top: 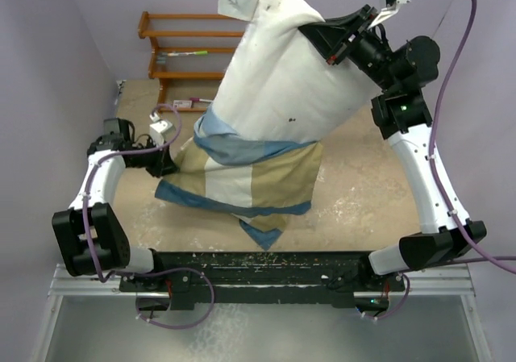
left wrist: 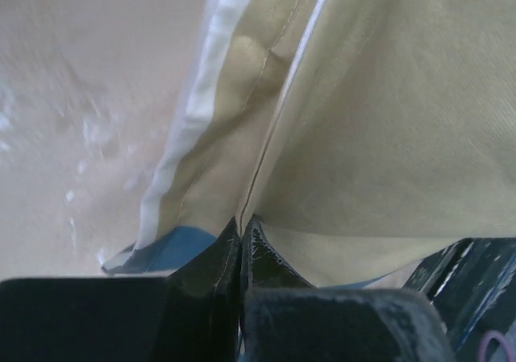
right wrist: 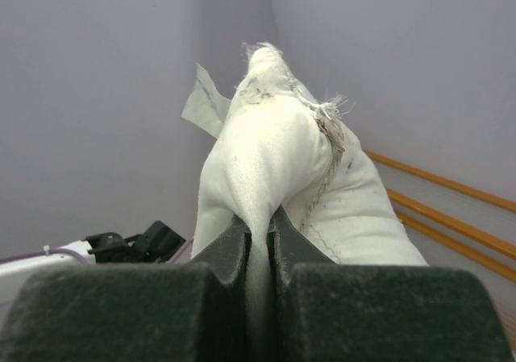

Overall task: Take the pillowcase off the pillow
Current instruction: Remove the pillow from the pillowcase.

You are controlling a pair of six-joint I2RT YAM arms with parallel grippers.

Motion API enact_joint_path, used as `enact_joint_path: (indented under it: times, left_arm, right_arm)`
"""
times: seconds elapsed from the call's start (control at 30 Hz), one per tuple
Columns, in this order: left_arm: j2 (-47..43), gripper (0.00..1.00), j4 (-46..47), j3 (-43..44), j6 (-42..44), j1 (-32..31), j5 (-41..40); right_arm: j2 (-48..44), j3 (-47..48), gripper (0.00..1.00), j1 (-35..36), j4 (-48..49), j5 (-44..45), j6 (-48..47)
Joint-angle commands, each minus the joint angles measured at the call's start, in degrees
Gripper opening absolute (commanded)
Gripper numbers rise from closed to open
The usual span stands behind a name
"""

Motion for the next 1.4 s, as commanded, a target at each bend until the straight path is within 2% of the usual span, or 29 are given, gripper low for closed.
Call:
enact_joint_path:
  times: [0.0, 0.17, 0.23, 0.3, 0.33, 0.4, 0.43, 0.47, 0.5, 0.6, 0.63, 0.7, 0.77, 0.8, 0.87, 0.93, 0.97, 1.0, 1.03, 1.07, 1.1, 1.13, 1.17, 1.2, 1.37]
  left_arm:
    - [-1.80, 0.00, 2.54, -9.51, 13.00, 3.43, -19.80]
    - [-1.77, 0.00, 14.02, -17.58, 18.90, 12.46, -30.63]
    - [-1.88, 0.00, 16.80, -18.17, 20.71, 15.79, -31.09]
    - [-2.59, 0.00, 15.82, -16.69, 21.72, 18.53, -28.05]
    - [-2.96, 0.08, 13.62, -15.17, 22.47, 19.25, -25.84]
    - [-4.13, 0.36, 5.91, -10.74, 24.68, 20.05, -19.59]
    - [-5.00, 0.56, 0.68, -7.10, 26.33, 20.26, -15.45]
    - [-5.69, 0.81, -6.31, -2.88, 28.39, 20.39, -10.34]
    - [-6.09, 0.98, -13.34, 2.38, 30.56, 20.50, -5.23]
    - [-3.16, 1.00, -37.36, 22.11, 37.34, 20.26, 11.17]
    - [-1.06, 1.00, -42.83, 30.05, 36.31, 19.89, 16.58]
    - [2.37, 1.00, -43.63, 45.11, 24.12, 16.51, 22.38]
    - [3.83, 1.00, -43.31, 55.71, 18.96, 10.81, 26.66]
    - [3.74, 1.00, -40.17, 58.49, 15.14, 7.14, 28.98]
    - [1.67, 1.00, -19.30, 54.50, -6.60, 4.07, 33.73]
    - [-3.49, 1.00, 19.63, 41.73, -38.24, 3.49, 36.78]
    - [-5.34, 1.00, 41.56, 34.93, -55.84, 3.00, 36.56]
    - [-6.19, 1.00, 60.06, 29.57, -69.29, 2.33, 35.62]
    - [-5.87, 1.00, 67.75, 28.04, -75.21, 0.58, 34.94]
    - [-5.02, 1.00, 65.71, 28.98, -74.21, -1.89, 34.39]
    - [-4.32, 1.00, 57.20, 31.59, -64.97, -4.92, 33.12]
    - [-3.76, 1.00, 41.63, 34.63, -54.28, -8.06, 30.45]
    - [-3.42, 1.00, 31.47, 37.63, -43.45, -10.89, 26.47]
    - [-3.28, 1.00, 26.99, 39.13, -37.05, -13.65, 22.71]
    - [-0.52, 1.00, 27.24, 42.03, -34.18, -15.35, 15.82]
  right_arm:
    - [-3.76, 4.81, 0.00, -4.97, 15.75, 6.65, 5.77]
    - [-5.34, 3.99, 0.00, -10.44, 18.35, 5.99, 9.90]
    - [-5.51, 3.81, 0.00, -12.02, 18.95, 5.86, 11.50]
    - [-5.47, 3.16, 0.00, -13.00, 20.05, 5.65, 13.08]
    - [-5.34, 2.89, 0.00, -13.24, 20.18, 5.94, 13.64]
    - [-4.90, 2.79, 0.00, -13.29, 20.51, 5.73, 14.18]
    - [-4.48, 3.03, 0.00, -13.29, 20.72, 5.38, 14.45]
    - [-3.89, 3.73, 0.00, -13.24, 21.82, 5.52, 14.41]
    - [-2.98, 5.36, 0.00, -12.75, 21.23, 3.88, 14.17]
    - [0.66, 8.79, 0.00, -8.63, 19.38, -0.50, 12.54]
    - [1.41, 9.75, 0.00, -6.48, 17.45, -1.19, 10.09]
    - [3.02, 11.91, 0.00, -1.07, 12.39, -2.95, 3.63]
    - [4.64, 13.03, 0.00, 1.96, 10.14, -5.28, 1.91]
    - [5.32, 13.42, 0.00, 3.26, 8.91, -6.02, 1.20]
    - [6.70, 14.06, 0.00, 5.92, 6.09, -7.45, -0.96]
    - [7.77, 14.78, 0.00, 8.86, 2.15, -7.68, -4.40]
    - [8.07, 14.53, 0.00, 9.99, 1.21, -7.31, -5.68]
    - [8.21, 13.92, 0.00, 10.93, 0.90, -6.94, -6.26]
    - [8.43, 13.40, 0.00, 11.64, 0.93, -6.44, -6.46]
    - [8.73, 13.05, 0.00, 12.13, 1.28, -6.15, -6.52]
    - [9.19, 13.19, 0.00, 12.72, 1.41, -5.76, -6.46]
    - [10.11, 14.21, 0.00, 13.23, 1.48, -5.48, -6.36]
    - [11.08, 15.76, 0.00, 13.86, 1.45, -5.45, -6.05]
    - [12.25, 17.55, 0.00, 14.53, 1.31, -5.62, -5.55]
    - [17.36, 28.49, 0.00, 17.16, 0.51, -4.94, -3.72]
